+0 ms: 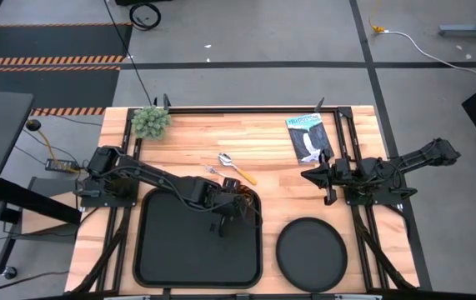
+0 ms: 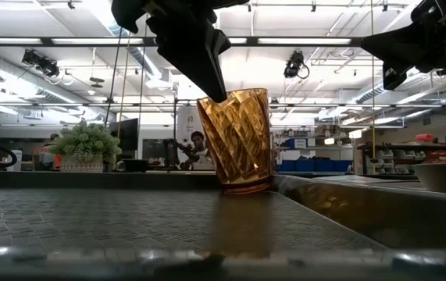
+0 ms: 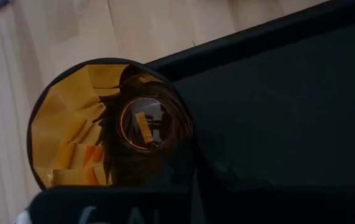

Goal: Pick and place plate/cup/fork/spoon on tray
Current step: Put the brown cup on the black tray

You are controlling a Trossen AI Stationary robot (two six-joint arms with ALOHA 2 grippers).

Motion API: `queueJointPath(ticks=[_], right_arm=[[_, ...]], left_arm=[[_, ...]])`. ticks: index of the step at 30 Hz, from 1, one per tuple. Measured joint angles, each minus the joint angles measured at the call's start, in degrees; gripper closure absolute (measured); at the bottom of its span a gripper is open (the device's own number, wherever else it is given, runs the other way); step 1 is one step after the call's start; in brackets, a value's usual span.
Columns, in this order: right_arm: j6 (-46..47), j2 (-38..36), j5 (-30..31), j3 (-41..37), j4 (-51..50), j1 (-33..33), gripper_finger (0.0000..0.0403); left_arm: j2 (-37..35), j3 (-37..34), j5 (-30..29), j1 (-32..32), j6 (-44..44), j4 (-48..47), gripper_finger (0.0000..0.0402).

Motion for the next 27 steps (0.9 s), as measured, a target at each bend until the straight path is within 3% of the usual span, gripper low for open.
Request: queueJointPath(ticks=[8,19,27], right_arm=[[0.02,0.0,0.0,0.0,0.02,0.0,0.038],[0.01,0.0,0.0,0.0,0.0,0.0,0.038],[0.0,0.0,0.0,0.0,0.0,0.0,0.038]], left_arm=[[0.08,0.0,0.0,0.02,1.48,0.68,0.0385],[0.13,-0.04,-0.8,0.02,3.0,2.03,0.0311],[-0.02,-0.04,-1.91,0.02,3.15,2.83,0.0299]])
